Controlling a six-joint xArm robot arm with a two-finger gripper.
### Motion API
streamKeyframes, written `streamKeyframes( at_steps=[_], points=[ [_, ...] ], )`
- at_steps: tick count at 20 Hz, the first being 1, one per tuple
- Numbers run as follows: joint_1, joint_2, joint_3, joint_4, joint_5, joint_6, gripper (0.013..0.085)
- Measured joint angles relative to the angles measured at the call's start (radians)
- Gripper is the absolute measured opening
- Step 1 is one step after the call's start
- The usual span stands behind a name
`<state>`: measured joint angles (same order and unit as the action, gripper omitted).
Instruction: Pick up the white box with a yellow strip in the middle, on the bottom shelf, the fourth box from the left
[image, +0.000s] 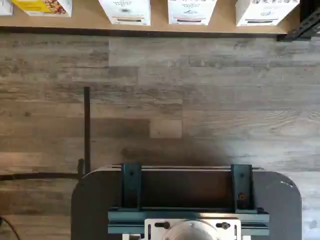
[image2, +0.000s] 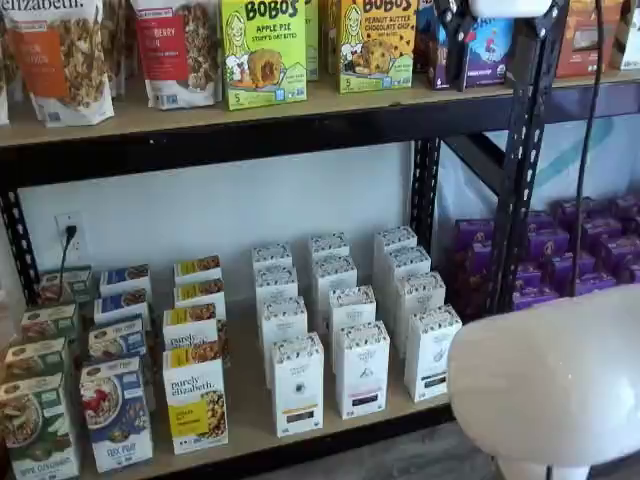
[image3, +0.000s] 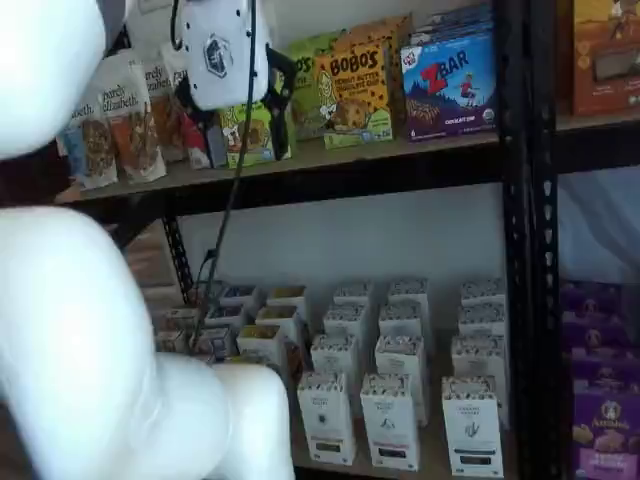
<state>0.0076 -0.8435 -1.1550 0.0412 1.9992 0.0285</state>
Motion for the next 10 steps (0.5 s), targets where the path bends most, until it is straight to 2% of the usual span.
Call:
streamKeyframes(
  at_steps=[3, 10],
  points=[
    [-0.038, -0.001, 0.002, 0.043, 0.0, -0.019, 0.085],
    [-0.016, -0.007, 0.027, 0.036, -0.032, -0.003, 0.085]
  ],
)
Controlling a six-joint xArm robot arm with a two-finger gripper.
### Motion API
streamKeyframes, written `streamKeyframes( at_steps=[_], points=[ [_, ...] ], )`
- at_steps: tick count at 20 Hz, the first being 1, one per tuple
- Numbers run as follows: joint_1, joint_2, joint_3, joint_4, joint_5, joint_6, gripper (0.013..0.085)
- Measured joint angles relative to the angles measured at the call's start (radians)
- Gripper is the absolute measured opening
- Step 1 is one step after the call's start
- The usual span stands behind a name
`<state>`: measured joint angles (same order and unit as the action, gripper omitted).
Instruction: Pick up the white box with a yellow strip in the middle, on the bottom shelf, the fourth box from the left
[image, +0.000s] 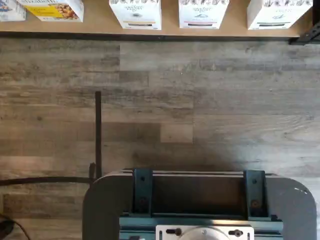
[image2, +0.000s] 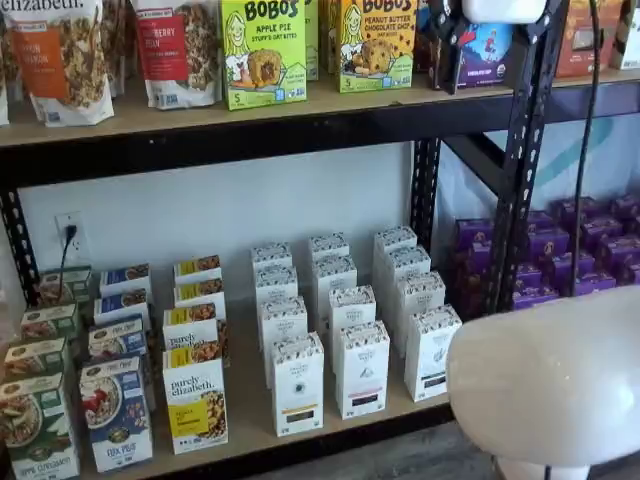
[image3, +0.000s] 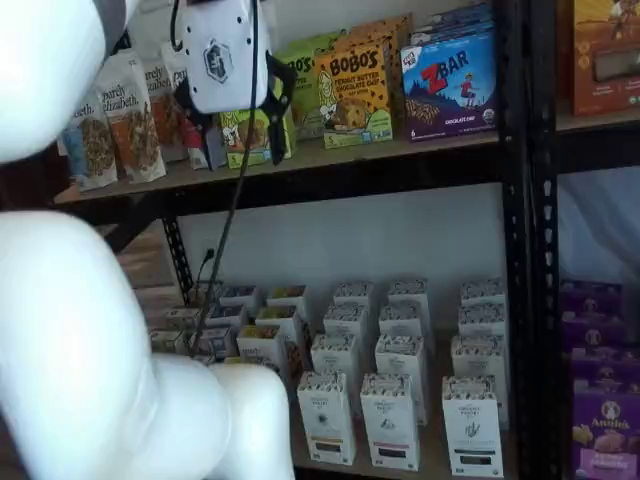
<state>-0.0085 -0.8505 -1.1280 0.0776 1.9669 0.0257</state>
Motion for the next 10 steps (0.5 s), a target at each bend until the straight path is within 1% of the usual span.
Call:
streamKeyframes(
  at_steps=[3, 10],
  points=[
    [0.022, 0.0, 0.029, -0.003, -0.033, 0.018, 0.085],
    [0.054, -0.004, 0.118, 0.0, -0.138, 0.046, 0.085]
  ],
)
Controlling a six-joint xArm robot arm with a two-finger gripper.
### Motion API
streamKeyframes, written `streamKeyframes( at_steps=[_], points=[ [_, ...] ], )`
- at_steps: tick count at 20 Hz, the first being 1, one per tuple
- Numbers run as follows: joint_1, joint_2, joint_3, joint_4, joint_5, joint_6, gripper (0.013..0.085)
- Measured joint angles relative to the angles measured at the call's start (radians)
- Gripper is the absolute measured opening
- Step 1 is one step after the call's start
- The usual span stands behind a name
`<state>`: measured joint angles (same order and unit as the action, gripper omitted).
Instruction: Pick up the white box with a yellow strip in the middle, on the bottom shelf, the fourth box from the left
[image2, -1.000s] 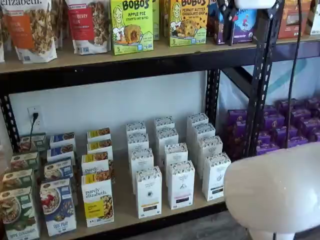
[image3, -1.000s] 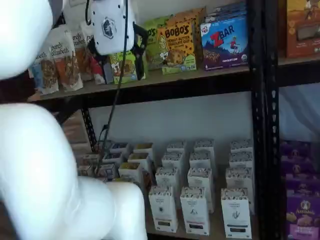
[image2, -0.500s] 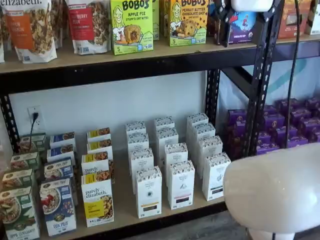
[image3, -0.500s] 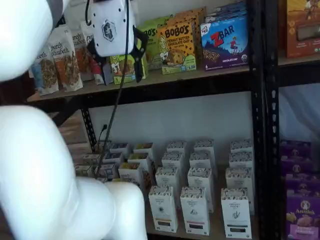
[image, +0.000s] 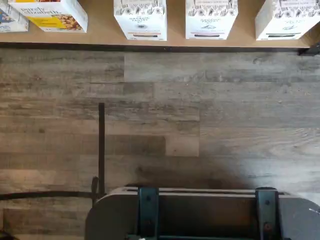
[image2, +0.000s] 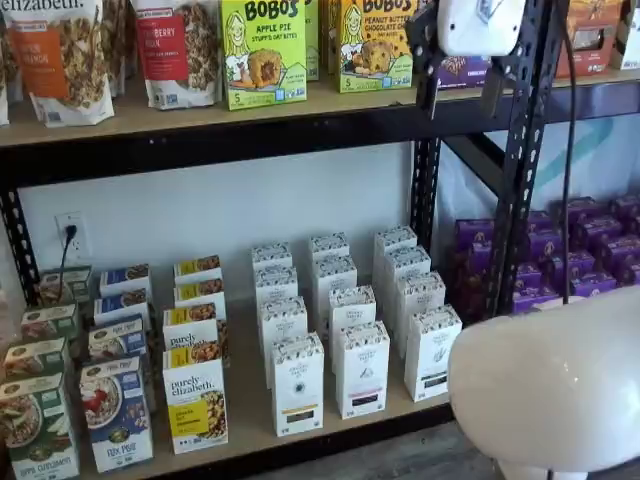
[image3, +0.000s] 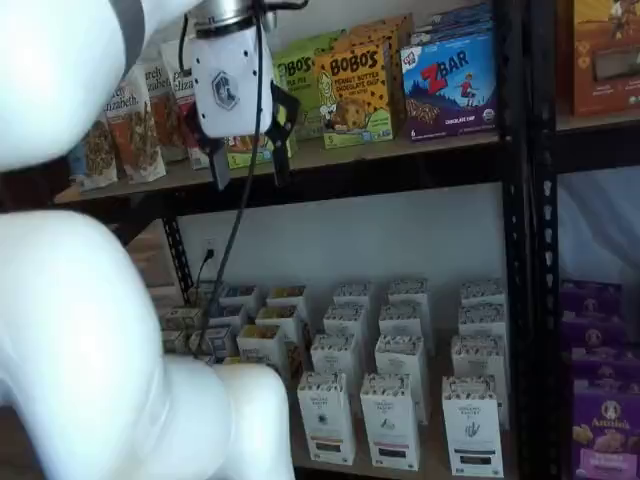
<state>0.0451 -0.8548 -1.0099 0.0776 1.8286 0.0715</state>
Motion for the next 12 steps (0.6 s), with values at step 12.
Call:
streamKeyframes(
  at_steps=[12],
  points=[
    [0.065, 0.021, 0.147, -0.009, -0.172, 0.054, 0.085]
  ],
)
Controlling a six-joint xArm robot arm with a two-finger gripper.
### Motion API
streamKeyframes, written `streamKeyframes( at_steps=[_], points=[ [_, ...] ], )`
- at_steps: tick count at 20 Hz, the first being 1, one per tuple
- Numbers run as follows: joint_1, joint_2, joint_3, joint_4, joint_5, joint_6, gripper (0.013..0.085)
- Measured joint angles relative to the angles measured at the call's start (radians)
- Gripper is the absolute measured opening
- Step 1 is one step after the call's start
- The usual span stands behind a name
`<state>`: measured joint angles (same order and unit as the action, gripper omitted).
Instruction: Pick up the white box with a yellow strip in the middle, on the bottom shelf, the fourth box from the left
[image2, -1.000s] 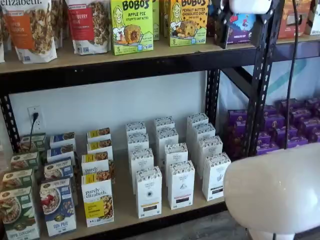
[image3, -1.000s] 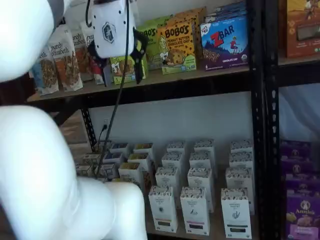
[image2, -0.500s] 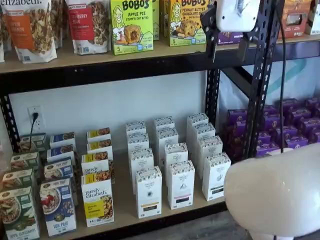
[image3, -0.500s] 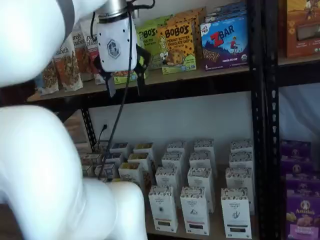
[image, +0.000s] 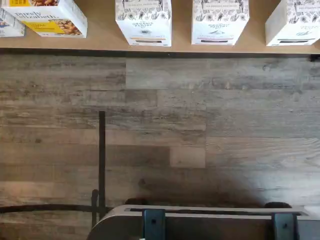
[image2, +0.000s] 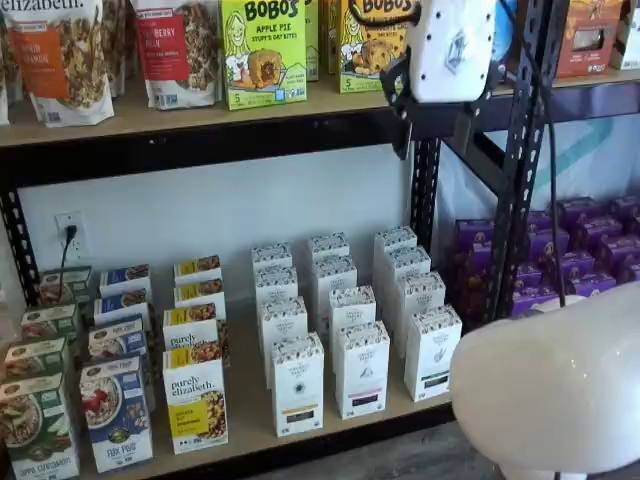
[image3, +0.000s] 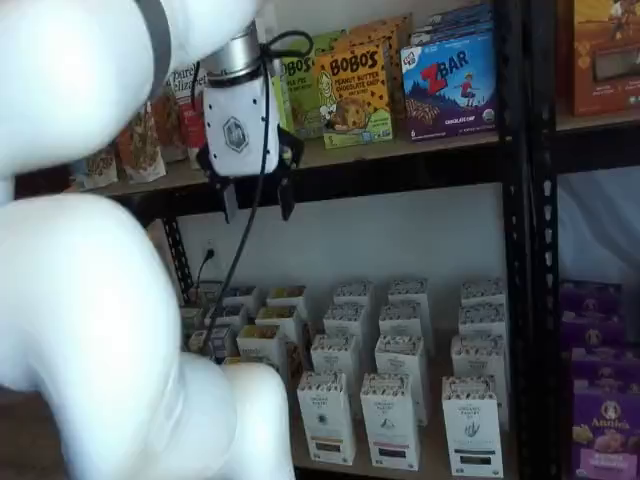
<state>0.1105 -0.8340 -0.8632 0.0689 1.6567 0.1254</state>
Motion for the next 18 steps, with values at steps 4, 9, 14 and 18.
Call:
streamKeyframes(
  at_steps=[4, 9, 14, 18],
  points=[
    [0.015, 0.006, 0.045, 0.006, -0.052, 0.012, 0.085],
    [0.036, 0.007, 0.103, 0.011, -0.115, 0.029, 0.085],
    [0.064, 0.012, 0.154, -0.006, -0.165, 0.055, 0.085],
    [0.098, 0.027, 0.208, -0.04, -0.216, 0.09, 0.085]
  ],
)
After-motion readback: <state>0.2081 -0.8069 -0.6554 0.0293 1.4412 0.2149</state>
